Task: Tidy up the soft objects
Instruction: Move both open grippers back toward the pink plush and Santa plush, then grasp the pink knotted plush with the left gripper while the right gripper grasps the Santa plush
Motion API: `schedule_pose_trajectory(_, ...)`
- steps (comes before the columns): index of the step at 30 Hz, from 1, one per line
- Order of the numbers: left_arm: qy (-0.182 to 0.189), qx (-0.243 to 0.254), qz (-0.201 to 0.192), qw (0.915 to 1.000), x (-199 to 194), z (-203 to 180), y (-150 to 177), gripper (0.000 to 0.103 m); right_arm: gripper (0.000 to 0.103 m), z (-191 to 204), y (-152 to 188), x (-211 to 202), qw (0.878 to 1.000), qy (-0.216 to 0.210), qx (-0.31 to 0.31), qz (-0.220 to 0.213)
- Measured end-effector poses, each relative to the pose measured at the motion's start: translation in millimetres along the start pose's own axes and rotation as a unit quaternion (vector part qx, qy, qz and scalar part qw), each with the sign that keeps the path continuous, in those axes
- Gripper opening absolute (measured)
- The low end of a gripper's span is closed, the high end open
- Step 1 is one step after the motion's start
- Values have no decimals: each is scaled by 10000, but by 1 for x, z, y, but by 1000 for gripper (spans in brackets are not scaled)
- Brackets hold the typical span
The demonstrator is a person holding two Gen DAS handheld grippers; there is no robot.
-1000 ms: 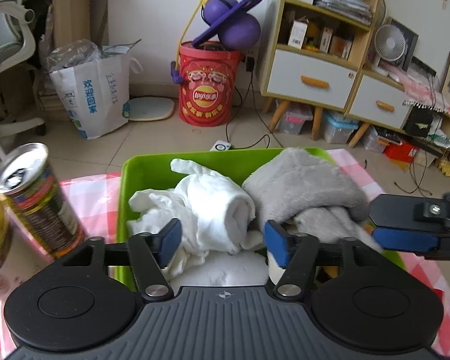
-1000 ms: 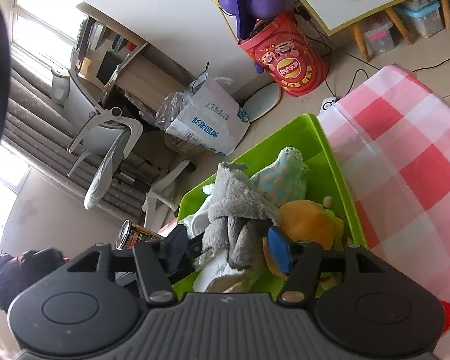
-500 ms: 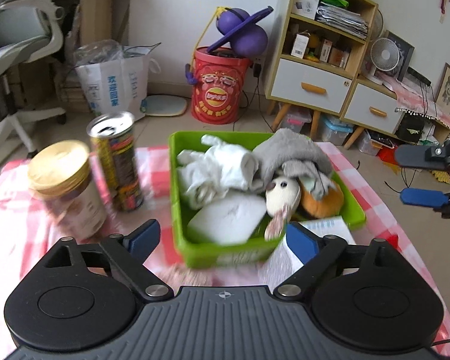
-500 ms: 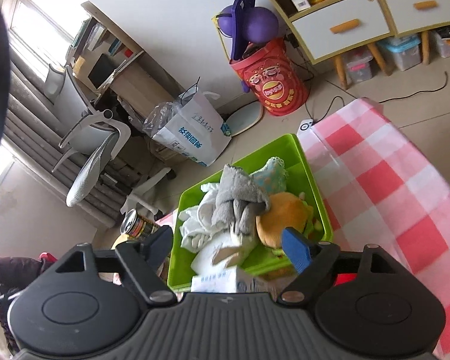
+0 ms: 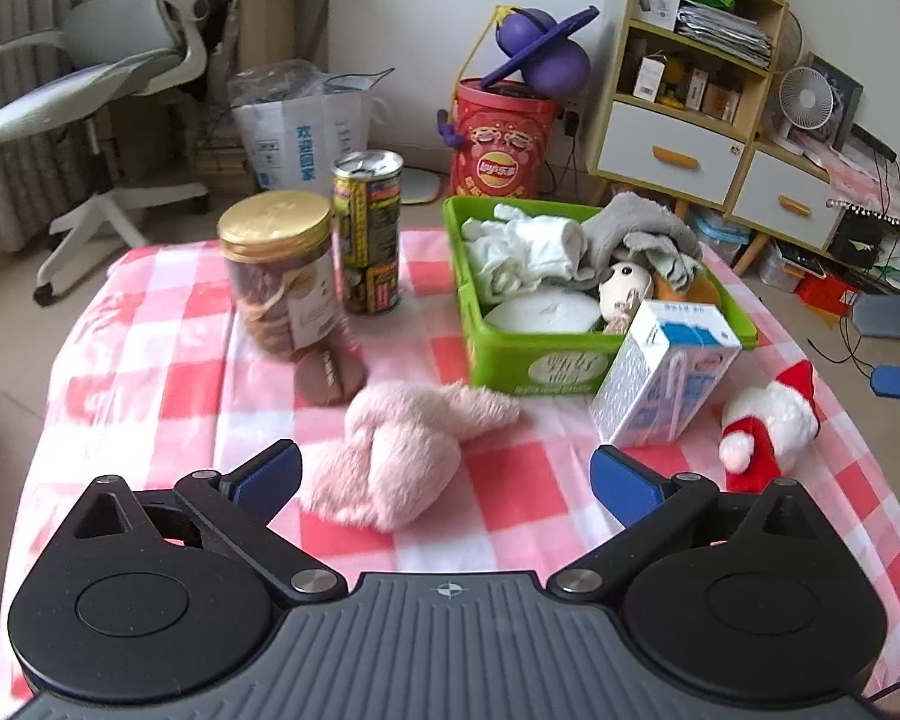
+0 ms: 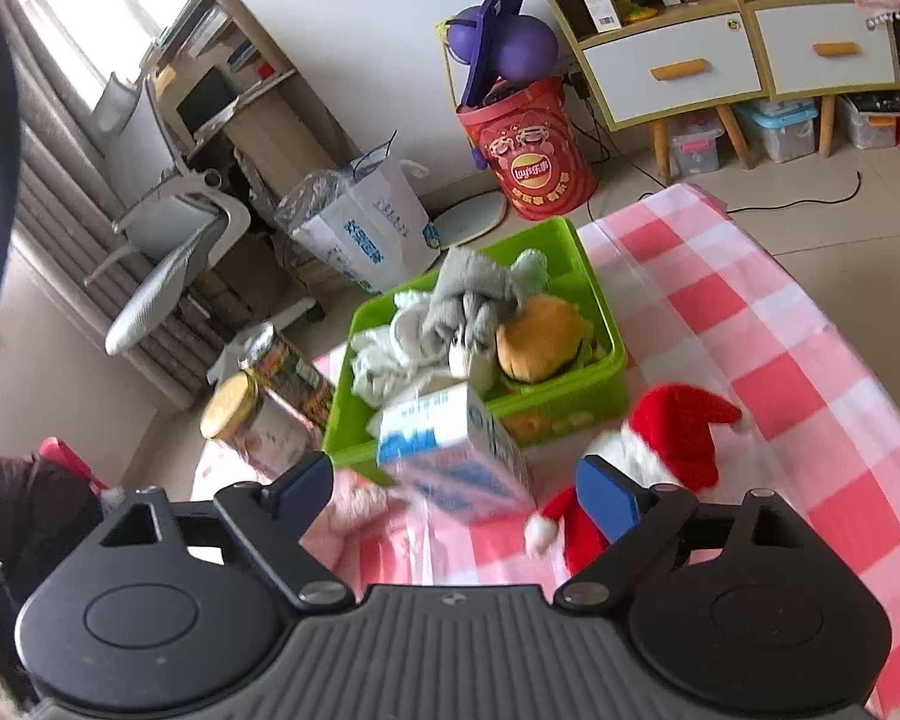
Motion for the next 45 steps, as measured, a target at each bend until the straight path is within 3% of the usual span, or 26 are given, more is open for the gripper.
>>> schedule_pose_trajectory(5, -152, 238, -99, 9996, 0, 10, 26, 98, 75, -4, 24, 1, 9985, 364, -408, 50)
schedule_pose_trajectory(10, -250, 386, 125, 9989, 12, 25, 50, 98, 75, -16, 38, 4, 9936, 831, -748, 127)
schedule_pose_trajectory(18, -241, -17, 174, 9996, 30, 56, 72, 98, 80, -59, 48, 2, 9917, 1219, -416, -59)
schedule_pose_trajectory(23, -318, -7, 242, 9992, 49, 53, 80, 98, 80, -81, 66, 12, 9891, 1441, -235, 173)
schedule_pose_trajectory(28, -336, 124, 293, 9989, 70, 41, 88, 98, 80, -86, 81, 32, 9856, 1556, -551, 358)
schedule_pose_trajectory(32, -278, 263, 8, 9993, 78, 32, 84, 98, 81, -89, 92, 53, 9837, 1523, -839, 461)
schedule_pose_trajectory(38, -127, 306, -240, 9992, 90, 23, 72, 98, 88, -87, 90, 73, 9734, 1692, -1524, 262)
schedule_pose_trajectory(45, -49, 390, -434, 9983, 102, 12, 58, 98, 89, -89, 77, 85, 9733, 1632, -1613, -23)
Point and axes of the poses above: each gripper's, at about its wrist camera, not at the fingertips, and x roughly the way its jaws point, z to its left, y to its underside, the point moved 10 cm from there along x, roughly the way its jaws point, and after that the axes turned 9 degrees about -y, right-handed, at the moved point
